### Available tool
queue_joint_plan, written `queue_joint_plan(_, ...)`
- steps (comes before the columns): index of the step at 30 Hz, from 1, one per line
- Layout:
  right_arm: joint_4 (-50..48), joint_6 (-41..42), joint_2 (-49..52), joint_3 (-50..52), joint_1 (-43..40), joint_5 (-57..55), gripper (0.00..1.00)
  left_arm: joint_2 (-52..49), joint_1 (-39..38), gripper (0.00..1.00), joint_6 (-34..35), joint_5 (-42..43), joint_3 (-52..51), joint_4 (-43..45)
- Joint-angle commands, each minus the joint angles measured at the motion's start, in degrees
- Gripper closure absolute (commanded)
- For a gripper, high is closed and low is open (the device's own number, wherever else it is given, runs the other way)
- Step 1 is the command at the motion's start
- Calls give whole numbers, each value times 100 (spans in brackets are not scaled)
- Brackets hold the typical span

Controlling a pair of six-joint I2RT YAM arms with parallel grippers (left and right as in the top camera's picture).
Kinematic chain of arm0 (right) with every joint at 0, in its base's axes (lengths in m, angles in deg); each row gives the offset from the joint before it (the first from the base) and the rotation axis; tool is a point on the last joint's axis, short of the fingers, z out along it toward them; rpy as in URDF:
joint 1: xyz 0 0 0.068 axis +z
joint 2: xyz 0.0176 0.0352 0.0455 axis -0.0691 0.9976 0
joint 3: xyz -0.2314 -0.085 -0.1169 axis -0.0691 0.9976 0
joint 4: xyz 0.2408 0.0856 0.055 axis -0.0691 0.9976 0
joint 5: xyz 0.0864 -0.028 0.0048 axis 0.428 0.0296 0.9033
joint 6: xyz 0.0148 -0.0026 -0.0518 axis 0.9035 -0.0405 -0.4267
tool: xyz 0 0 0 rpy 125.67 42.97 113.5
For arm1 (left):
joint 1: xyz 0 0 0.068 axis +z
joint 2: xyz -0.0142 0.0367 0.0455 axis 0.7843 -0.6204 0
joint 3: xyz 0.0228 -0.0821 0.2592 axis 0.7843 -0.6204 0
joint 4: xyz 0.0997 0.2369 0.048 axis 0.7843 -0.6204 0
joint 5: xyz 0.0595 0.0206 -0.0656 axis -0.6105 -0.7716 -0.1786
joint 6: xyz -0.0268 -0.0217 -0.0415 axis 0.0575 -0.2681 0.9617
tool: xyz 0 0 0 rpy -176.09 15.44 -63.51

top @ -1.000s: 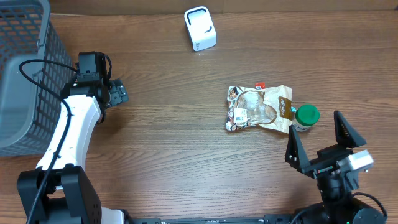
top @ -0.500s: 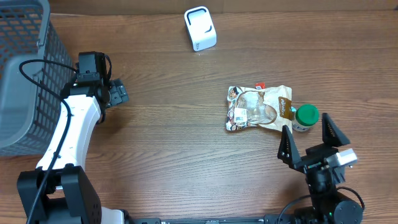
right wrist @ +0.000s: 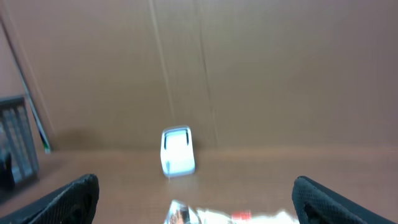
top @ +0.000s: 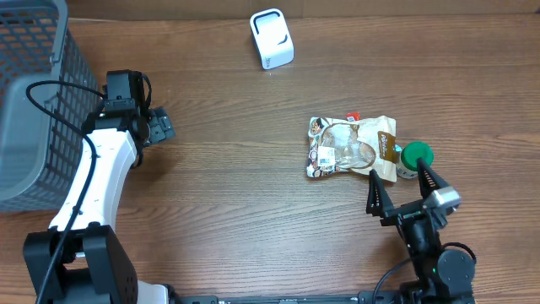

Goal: Scan the item barcode

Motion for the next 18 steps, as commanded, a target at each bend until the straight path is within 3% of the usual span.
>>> queue_joint_plan(1,396,39,-61,63,-9,-74,0,13,22,0,17,-59,55,22)
queue_joint_plan(4,813,33,-61,63,-9,-96,0,13,22,0,17,-59,55,22)
queue_joint_plan(18,822,22,-61,61,-9,-94,0,13,22,0,17,-59,55,22)
